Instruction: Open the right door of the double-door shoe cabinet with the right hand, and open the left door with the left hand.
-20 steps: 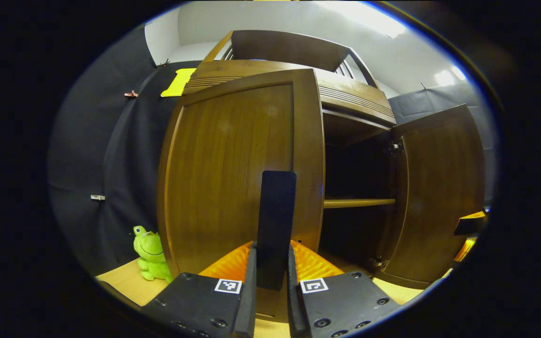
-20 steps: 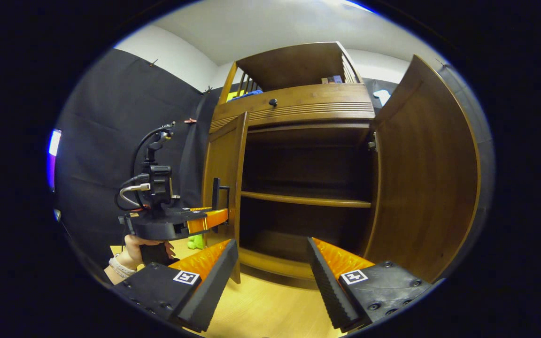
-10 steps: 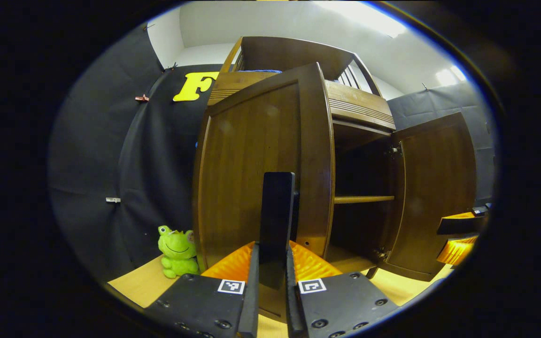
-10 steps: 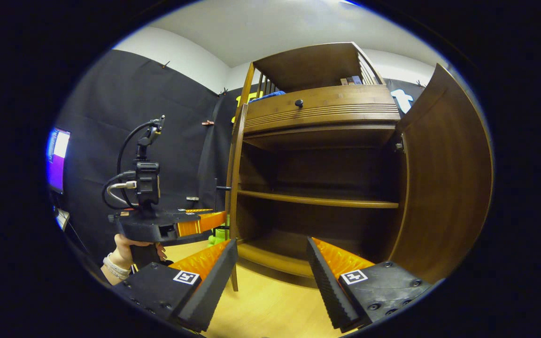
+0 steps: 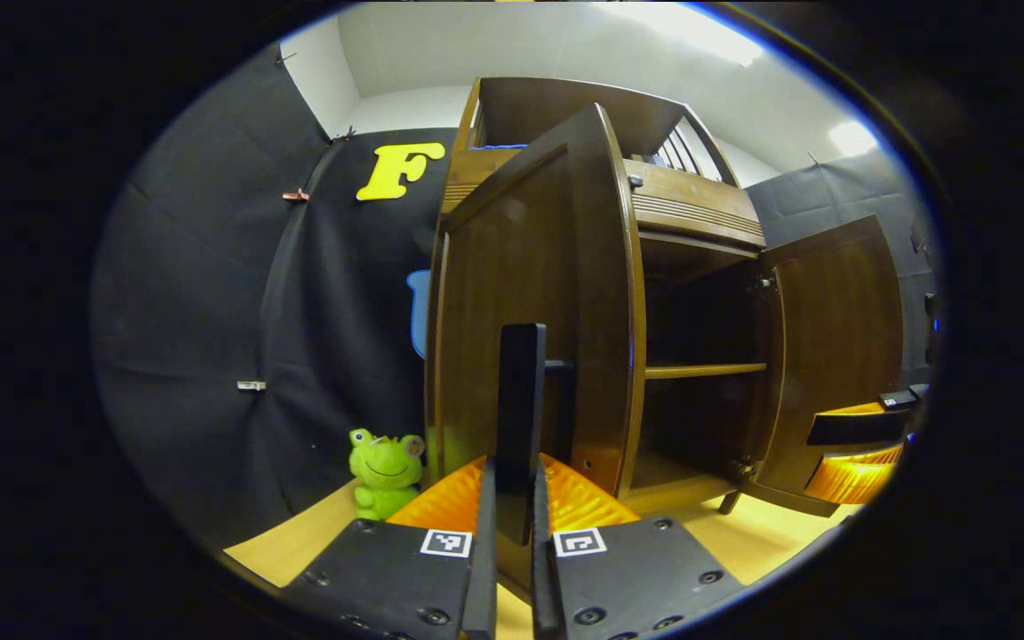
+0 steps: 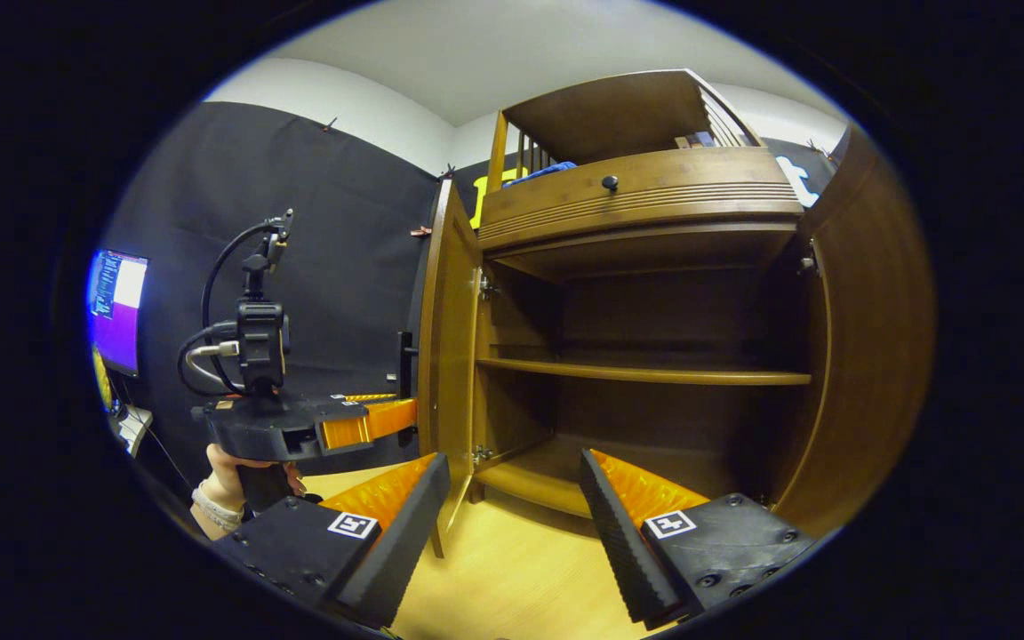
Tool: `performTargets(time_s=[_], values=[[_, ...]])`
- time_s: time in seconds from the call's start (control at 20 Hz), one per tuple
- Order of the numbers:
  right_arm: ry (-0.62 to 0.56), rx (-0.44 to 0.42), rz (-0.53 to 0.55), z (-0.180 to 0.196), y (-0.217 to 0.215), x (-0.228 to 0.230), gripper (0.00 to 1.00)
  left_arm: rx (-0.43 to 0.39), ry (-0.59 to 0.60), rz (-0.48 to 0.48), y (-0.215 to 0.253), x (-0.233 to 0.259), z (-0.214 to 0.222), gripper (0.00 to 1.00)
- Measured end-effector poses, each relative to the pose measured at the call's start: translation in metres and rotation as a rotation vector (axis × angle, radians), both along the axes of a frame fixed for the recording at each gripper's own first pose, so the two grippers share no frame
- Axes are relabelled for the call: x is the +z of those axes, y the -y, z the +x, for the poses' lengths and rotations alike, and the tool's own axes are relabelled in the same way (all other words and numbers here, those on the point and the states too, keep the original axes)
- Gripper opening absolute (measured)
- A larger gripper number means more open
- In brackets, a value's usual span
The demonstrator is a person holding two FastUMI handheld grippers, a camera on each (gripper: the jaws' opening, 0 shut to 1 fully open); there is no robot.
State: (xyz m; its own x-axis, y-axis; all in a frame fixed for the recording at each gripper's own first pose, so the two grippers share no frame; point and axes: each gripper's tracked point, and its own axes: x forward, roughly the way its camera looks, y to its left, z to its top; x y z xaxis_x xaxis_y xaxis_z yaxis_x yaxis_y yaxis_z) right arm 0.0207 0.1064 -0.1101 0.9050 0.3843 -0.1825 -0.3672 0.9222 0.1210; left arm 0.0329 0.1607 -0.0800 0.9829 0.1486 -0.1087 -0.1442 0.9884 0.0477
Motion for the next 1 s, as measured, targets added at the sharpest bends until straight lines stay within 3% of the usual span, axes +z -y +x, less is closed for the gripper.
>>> performTargets(time_s=[0.45, 1.0], values=[[0.001, 0.041, 0.012, -0.004, -0.025, 0.005, 0.93, 0.16, 0.007, 0.007, -0.056, 0.005, -0.027, 0.06], [0.008, 0.019, 0.005, -0.014, -0.032, 0.011, 0.93, 0.167, 0.025, 0.048, -0.047, 0.018, -0.08, 0.05]])
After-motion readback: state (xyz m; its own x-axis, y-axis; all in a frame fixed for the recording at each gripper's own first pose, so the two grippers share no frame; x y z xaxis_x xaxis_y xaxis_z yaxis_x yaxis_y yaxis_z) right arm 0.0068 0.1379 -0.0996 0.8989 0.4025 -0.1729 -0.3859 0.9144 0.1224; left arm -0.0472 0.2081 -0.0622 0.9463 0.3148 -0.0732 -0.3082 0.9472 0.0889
